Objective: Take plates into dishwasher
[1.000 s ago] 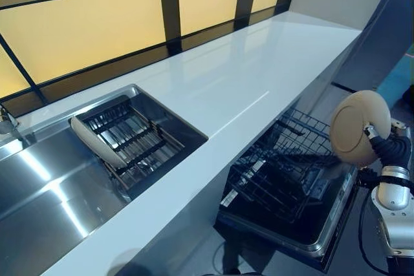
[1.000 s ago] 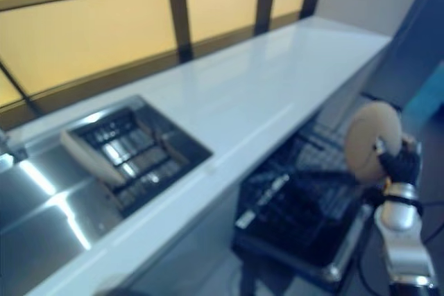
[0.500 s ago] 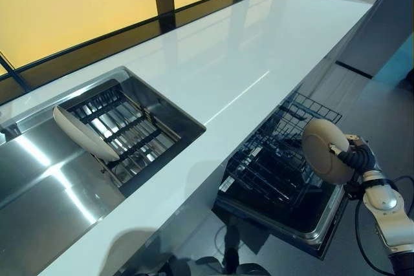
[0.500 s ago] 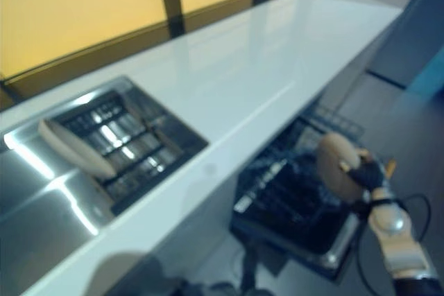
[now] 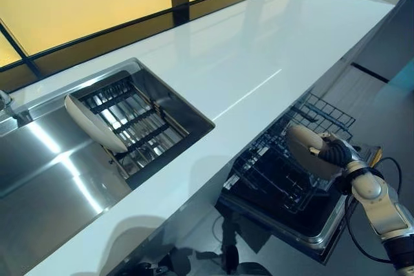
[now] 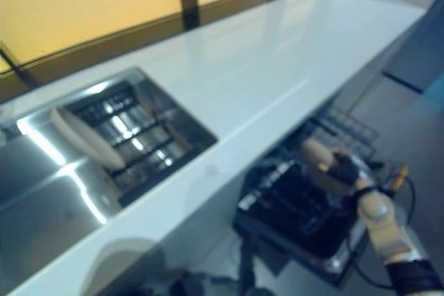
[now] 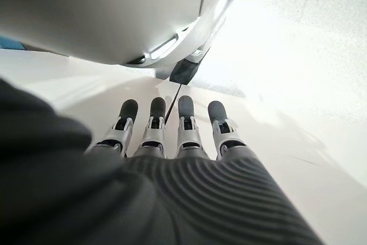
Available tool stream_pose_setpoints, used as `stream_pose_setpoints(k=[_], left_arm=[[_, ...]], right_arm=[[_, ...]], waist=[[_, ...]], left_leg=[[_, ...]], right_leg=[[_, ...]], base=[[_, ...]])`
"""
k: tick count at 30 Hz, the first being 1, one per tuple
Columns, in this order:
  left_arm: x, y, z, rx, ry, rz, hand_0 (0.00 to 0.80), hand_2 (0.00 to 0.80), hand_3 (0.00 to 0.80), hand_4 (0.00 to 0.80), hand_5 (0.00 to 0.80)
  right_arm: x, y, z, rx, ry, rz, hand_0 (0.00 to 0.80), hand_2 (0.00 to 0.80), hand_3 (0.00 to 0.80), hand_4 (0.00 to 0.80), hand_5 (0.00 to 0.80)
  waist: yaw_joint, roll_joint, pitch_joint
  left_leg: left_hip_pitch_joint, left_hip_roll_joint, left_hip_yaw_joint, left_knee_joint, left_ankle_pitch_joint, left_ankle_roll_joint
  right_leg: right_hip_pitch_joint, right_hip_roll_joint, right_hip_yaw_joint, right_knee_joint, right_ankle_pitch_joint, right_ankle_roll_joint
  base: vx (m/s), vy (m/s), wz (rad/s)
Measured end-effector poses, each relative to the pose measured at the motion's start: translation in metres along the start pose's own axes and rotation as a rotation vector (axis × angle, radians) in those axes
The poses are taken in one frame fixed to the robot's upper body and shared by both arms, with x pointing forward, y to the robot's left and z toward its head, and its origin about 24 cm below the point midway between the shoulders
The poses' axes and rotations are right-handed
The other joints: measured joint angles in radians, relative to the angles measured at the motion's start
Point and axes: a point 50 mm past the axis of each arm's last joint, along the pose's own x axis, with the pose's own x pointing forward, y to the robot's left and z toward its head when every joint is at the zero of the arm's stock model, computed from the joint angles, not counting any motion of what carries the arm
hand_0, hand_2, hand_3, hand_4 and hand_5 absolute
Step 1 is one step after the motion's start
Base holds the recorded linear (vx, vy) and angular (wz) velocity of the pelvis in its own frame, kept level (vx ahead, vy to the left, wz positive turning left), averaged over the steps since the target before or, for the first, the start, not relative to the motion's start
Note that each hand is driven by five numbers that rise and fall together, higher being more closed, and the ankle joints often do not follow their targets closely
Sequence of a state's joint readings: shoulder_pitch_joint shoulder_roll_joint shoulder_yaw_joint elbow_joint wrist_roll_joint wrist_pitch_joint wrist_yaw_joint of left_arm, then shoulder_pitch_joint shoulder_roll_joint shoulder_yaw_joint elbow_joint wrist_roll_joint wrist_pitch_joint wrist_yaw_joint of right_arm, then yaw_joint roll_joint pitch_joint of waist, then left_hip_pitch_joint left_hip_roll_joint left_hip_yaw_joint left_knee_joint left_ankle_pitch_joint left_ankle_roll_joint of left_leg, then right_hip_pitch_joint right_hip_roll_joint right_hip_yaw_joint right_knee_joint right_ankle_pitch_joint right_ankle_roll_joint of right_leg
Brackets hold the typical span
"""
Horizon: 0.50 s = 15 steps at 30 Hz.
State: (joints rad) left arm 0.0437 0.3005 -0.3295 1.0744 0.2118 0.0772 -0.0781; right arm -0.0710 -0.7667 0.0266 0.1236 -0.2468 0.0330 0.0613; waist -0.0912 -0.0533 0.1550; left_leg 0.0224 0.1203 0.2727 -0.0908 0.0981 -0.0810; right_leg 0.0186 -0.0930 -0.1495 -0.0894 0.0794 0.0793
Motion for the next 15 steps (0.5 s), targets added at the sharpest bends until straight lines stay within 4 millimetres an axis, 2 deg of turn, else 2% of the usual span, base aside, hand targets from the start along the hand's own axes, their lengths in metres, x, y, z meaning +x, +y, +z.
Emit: stream_pose_setpoints(k=[6,11,15], left_arm=[[0.000,0.001,0.002,0.014,-0.004,-0.002,0.000,0.000,0.000,0.000,0.000],[0.001,0.003,0.007,0.025,-0.015,-0.003,0.000,0.000,0.000,0.000,0.000],[0.001,0.004,0.009,0.032,-0.019,-0.004,0.000,0.000,0.000,0.000,0.000]], right_arm=[[0.006,0.008,0.004,-0.040,0.002,0.047,0.800,0.800,0.800,0.800,0.800],[0.009,0.016,-0.004,-0.055,0.061,0.078,0.800,0.800,0.800,0.800,0.800],[0.014,0.029,-0.010,-0.048,0.107,0.118,0.800,0.800,0.800,0.800,0.800]], waist=[[0.005,-0.001,0.004],[0.025,0.000,0.007],[0.029,0.000,0.010]], left_leg=[[0.000,0.000,-0.003,0.000,0.000,0.000],[0.000,0.000,-0.005,0.000,0.001,0.000],[0.000,-0.001,-0.017,0.000,0.002,-0.002]], right_leg=[[0.005,0.000,-0.003,0.000,0.000,0.000],[0.006,0.000,-0.005,0.000,0.000,-0.001],[0.012,-0.001,-0.016,0.000,-0.002,-0.002]], base=[[0.001,0.000,0.01],[0.000,0.000,0.00],[0.008,0.007,0.08]])
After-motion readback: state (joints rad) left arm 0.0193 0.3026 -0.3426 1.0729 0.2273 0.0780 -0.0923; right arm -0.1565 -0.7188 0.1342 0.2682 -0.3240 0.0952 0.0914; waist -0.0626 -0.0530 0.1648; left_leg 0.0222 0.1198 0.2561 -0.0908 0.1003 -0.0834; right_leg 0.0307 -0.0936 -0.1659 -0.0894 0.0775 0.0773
